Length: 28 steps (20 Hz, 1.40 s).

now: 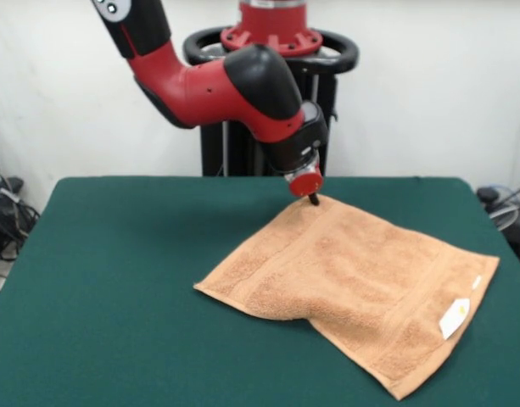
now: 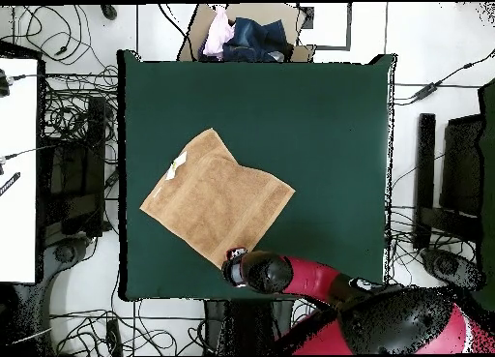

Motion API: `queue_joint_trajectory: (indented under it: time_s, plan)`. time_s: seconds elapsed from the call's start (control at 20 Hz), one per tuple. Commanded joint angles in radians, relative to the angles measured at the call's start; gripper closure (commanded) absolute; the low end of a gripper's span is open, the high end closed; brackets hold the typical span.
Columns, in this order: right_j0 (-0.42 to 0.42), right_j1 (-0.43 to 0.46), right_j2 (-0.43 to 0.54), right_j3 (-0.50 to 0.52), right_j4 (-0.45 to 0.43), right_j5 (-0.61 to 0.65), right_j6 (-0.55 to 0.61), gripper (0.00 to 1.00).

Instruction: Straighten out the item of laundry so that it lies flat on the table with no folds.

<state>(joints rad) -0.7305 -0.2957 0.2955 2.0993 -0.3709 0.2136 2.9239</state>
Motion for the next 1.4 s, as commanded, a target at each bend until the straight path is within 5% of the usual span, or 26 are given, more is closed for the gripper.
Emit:
queue_joint_trajectory:
  time_s: [0.05,0.6,1.4]
  plan:
    - [0.028,0.068,-0.021,-0.100,-0.024,-0.048,-0.021,1.00]
    - [0.025,0.018,-0.027,-0.050,0.022,0.083,-0.020,1.00]
    - [-0.091,0.073,-0.059,0.056,-0.065,-0.049,-0.020,1.00]
